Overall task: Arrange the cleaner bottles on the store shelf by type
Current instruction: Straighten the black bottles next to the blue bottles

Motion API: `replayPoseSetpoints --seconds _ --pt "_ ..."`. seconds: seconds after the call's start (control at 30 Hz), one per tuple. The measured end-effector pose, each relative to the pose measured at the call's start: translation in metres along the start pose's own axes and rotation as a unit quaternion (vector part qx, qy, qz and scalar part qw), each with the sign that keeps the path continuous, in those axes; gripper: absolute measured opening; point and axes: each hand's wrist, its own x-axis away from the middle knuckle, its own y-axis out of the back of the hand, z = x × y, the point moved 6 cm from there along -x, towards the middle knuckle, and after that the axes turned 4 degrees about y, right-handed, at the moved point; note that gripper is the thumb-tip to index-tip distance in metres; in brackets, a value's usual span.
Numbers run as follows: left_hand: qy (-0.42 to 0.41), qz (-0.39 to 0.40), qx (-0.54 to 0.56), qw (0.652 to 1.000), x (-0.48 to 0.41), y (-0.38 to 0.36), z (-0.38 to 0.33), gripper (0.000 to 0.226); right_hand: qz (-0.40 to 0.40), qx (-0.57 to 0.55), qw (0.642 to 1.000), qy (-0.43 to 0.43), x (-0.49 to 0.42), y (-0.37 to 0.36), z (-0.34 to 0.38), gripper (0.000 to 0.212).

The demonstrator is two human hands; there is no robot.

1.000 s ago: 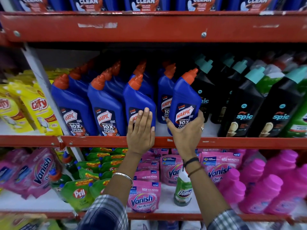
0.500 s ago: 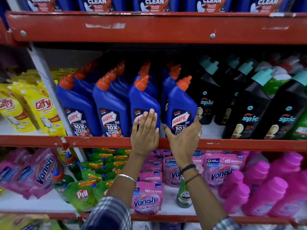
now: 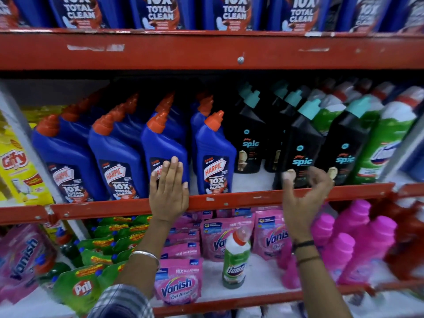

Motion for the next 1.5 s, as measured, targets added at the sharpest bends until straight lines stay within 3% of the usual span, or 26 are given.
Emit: replayPoseSetpoints --seconds 0.1,0.23,0.4,0.53,0.7,1.1,1.5 --pt "0.003 -0.009 -0.001 1.000 0.000 0.001 0.001 0.058 -0.068 0.044 0.996 -0.037 -0.048 0.040 -0.036 0.052" --pt "0.005 -0.013 -0.001 1.000 0.000 0.002 0.001 0.061 -0.010 0.108 0.993 -0.051 -0.089 0.051 -0.066 0.066" --pt "0.007 -0.014 -0.003 1.000 0.000 0.002 -0.001 0.062 0.062 0.112 0.991 -0.042 -0.098 0.042 -0.073 0.087" --pt "0.010 -0.011 -0.006 1.000 -0.001 0.001 -0.001 0.062 0.069 0.164 0.983 -0.049 -0.098 0.036 -0.078 0.097" --pt "0.012 -0.010 -0.011 1.000 0.000 0.000 0.000 0.063 0.056 0.189 0.979 -0.044 -0.104 0.039 -0.076 0.095" --pt "0.009 -0.008 -0.011 1.000 0.001 -0.001 0.001 0.061 -0.070 0.138 0.988 -0.013 -0.079 0.075 -0.003 0.094" --pt "0.002 -0.003 -0.006 1.000 0.001 0.000 0.002 0.057 0.067 0.095 0.993 -0.022 -0.027 -0.002 0.070 0.099"
